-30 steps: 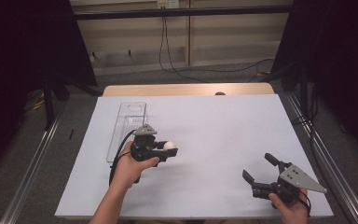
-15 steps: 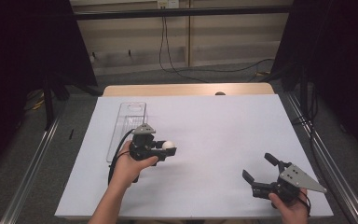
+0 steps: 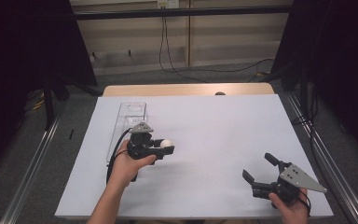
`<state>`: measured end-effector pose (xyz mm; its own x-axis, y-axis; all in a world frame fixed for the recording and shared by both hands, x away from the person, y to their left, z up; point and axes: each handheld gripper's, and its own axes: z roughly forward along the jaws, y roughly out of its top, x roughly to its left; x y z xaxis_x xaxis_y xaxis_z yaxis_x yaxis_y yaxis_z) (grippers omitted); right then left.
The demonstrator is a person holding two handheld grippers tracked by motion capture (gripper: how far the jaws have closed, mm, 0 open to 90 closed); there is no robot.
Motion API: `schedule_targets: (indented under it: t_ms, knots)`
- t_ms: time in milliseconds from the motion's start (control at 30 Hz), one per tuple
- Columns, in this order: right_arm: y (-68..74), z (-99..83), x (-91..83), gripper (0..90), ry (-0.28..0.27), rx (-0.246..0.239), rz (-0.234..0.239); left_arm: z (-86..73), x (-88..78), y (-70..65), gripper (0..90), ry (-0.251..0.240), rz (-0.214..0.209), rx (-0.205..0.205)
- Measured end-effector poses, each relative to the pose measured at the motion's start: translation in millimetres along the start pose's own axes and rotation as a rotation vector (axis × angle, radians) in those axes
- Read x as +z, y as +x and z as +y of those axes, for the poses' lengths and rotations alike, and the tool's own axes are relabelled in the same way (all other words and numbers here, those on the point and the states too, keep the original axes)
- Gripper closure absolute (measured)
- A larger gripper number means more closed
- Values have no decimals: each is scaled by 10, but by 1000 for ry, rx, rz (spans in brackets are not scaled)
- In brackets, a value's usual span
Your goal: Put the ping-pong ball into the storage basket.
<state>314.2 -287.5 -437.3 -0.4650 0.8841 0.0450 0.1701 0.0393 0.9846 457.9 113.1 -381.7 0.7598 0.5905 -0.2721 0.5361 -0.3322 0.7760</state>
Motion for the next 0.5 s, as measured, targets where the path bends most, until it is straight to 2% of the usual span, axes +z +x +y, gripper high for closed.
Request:
schedule_targets:
  t_ms: [33, 500]
  knots:
    - [0, 0, 0, 17, 0, -1, 0, 3, -8, 9, 510, 8, 0, 11]
    - [2, 2, 0, 17, -2, -1, -2, 16, -44, 32, 511, -7, 8, 0]
